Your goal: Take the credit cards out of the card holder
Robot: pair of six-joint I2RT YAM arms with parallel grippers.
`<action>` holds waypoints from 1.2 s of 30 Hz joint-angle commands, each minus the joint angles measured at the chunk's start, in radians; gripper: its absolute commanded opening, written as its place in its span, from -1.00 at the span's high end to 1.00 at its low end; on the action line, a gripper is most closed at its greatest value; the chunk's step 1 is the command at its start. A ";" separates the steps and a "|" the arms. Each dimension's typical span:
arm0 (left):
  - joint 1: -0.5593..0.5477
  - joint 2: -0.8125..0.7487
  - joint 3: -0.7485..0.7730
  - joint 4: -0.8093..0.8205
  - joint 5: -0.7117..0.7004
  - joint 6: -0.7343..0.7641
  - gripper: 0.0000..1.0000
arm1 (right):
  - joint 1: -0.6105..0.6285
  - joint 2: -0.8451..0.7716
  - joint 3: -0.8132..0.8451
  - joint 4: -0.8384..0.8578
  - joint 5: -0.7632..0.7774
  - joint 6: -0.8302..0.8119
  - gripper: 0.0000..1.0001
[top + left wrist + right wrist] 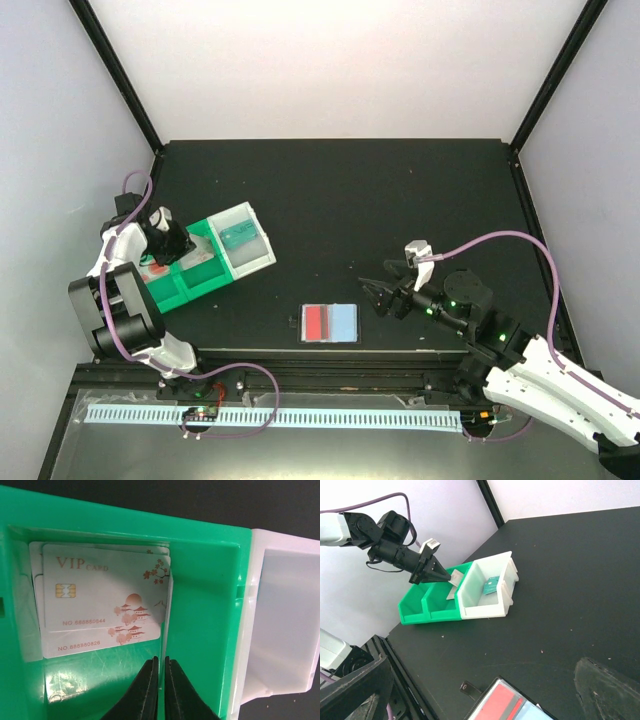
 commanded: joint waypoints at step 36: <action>0.025 -0.032 0.007 0.066 -0.114 -0.065 0.97 | -0.003 -0.039 0.028 -0.028 0.010 0.001 -1.00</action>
